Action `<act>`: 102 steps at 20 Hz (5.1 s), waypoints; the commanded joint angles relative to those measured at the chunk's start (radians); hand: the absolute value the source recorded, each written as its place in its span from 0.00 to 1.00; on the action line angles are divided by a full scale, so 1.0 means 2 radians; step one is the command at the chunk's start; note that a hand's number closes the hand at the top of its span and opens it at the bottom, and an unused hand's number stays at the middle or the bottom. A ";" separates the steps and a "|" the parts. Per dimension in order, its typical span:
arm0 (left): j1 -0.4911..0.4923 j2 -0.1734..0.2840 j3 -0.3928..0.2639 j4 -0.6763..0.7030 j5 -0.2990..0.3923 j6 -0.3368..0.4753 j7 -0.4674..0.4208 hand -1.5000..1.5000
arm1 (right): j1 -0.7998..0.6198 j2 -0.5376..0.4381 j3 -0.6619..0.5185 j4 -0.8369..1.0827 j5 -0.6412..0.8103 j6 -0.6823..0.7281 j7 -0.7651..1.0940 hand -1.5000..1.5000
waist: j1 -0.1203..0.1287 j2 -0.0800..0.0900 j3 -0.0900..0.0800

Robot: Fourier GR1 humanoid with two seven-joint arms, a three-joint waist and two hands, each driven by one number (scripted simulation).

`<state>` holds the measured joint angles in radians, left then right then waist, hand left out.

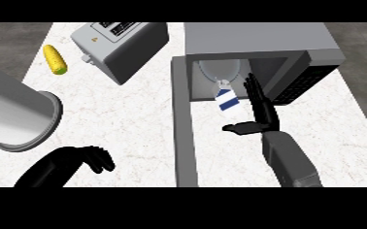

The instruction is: Pick up the milk, place it into the microwave and close the microwave

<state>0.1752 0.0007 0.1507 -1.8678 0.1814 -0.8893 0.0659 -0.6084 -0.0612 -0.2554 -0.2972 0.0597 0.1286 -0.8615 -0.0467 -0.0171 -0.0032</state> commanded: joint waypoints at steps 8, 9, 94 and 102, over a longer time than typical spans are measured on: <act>-0.055 0.000 -0.067 0.078 -0.133 0.039 -0.057 1.00 | 0.201 -0.034 0.020 -0.147 -0.015 0.045 -0.030 0.00 | -0.017 -0.001 -0.002; -0.057 0.000 -0.073 0.073 -0.143 0.039 -0.069 1.00 | 0.220 -0.040 0.018 -0.165 -0.022 0.054 -0.031 0.00 | -0.017 -0.001 -0.002; -0.582 0.000 -0.475 0.577 0.344 0.725 -0.245 1.00 | 0.524 -0.200 0.089 -0.976 -0.386 0.157 0.358 0.00 | -0.103 0.046 0.001; -0.583 0.000 -0.487 0.584 0.367 0.738 -0.274 1.00 | 0.515 -0.212 0.092 -0.984 -0.401 0.170 0.364 0.00 | -0.108 0.050 0.001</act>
<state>-0.9290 -0.0011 -0.9090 -0.7997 0.8917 0.5599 -0.4490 0.4268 -0.4726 -0.0717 -2.2612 -0.7266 0.4538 -0.1370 -0.2607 0.0727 -0.0009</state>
